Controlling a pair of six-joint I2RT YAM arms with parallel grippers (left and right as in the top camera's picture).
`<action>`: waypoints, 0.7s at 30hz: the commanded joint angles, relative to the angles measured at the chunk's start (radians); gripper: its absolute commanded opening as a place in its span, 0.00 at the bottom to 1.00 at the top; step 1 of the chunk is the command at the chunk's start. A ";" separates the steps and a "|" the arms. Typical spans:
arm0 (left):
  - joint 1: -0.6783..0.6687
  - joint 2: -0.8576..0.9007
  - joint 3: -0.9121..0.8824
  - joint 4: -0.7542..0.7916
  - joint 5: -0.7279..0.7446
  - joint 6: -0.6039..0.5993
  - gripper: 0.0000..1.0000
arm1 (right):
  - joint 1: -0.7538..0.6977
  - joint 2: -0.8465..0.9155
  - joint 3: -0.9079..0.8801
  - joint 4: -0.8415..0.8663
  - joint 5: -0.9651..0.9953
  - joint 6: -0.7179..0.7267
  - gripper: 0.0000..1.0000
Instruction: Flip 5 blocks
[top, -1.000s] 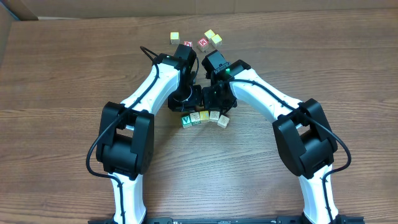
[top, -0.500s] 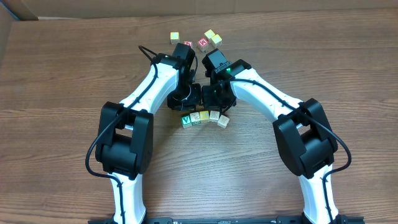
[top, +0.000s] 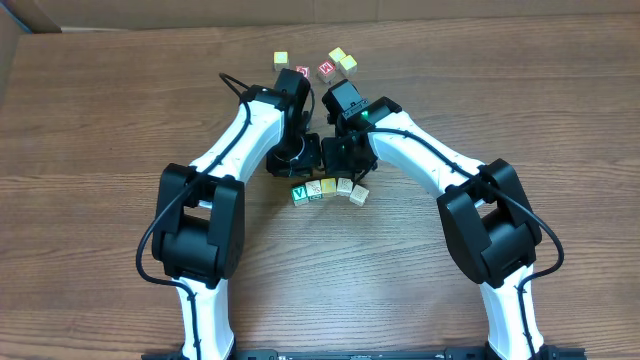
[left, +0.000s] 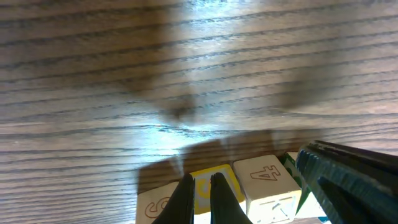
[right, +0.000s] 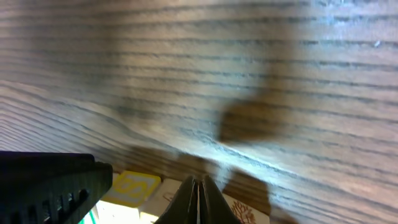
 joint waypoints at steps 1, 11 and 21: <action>-0.022 0.009 -0.006 0.004 0.021 0.026 0.04 | 0.037 -0.047 0.026 0.013 -0.040 0.002 0.05; -0.019 0.009 -0.006 0.016 -0.058 -0.061 0.04 | 0.052 -0.047 0.026 -0.016 -0.039 0.001 0.04; -0.019 0.009 -0.006 0.026 -0.057 -0.061 0.04 | 0.052 -0.047 0.019 -0.042 -0.039 0.001 0.04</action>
